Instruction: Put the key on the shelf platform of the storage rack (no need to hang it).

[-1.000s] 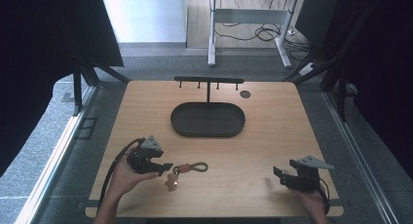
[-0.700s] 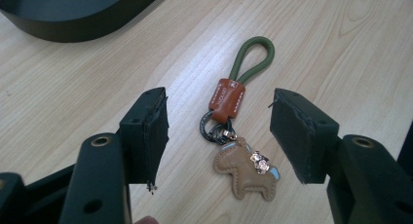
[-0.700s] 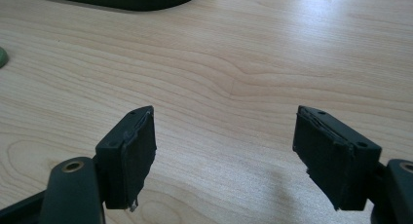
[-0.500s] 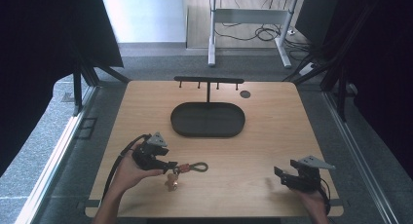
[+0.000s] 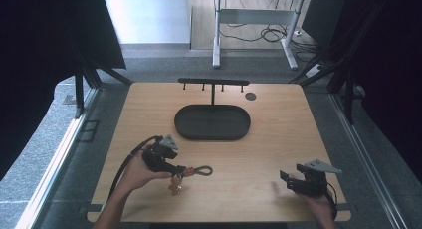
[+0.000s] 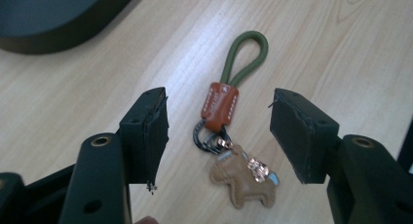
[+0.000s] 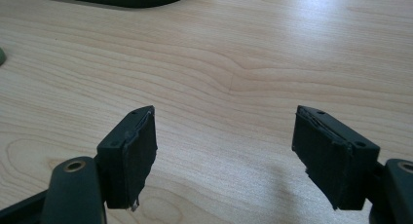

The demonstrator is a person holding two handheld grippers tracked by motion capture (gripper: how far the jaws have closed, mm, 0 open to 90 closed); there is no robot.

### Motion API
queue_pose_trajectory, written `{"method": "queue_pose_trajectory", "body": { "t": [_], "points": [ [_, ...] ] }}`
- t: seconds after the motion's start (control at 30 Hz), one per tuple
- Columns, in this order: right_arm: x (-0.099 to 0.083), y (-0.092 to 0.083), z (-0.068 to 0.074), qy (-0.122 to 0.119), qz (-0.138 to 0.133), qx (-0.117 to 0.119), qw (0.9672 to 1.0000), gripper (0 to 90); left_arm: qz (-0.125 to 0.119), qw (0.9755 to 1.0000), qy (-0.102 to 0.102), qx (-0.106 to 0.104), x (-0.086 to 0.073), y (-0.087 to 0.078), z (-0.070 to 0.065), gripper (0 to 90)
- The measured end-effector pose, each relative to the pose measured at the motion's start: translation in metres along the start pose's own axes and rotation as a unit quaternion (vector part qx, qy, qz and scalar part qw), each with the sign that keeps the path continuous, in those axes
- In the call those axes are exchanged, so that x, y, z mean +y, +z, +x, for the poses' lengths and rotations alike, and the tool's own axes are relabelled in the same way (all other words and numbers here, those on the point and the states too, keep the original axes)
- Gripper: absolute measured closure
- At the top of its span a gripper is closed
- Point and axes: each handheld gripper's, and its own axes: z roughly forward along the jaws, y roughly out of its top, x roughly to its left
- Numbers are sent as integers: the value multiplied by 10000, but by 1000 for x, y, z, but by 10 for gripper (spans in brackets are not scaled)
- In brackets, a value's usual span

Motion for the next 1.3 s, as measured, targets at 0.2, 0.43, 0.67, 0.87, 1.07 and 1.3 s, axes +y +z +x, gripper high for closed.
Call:
{"method": "queue_pose_trajectory", "body": {
  "t": [0.2, 0.43, 0.67, 0.87, 1.07, 1.3],
  "points": [
    [-1, 2, 1, -7, 44, 4, 10000, 246, 94, 9999, 56, -66, 7, 6, 3, 406],
    [-3, 4, 1, -26, 99, 11, 9999, 247, 386, 9991, 70, -144, 12, 18, 6, 415],
    [-3, 5, 1, -44, 146, 14, 9999, 247, 536, 9977, 292, -296, 15, 27, 4, 422],
    [-3, 7, 2, -49, 185, -12, 9998, 246, 778, 9951, 510, -337, 19, 37, -2, 443],
    [-4, 6, 1, -41, 179, -25, 9998, 246, 978, 9927, 608, -352, 22, 45, -3, 450],
    [-4, 7, 2, -53, 200, -17, 9998, 246, 1089, 9910, 679, -382, 24, 49, -4, 449]
  ]
}}
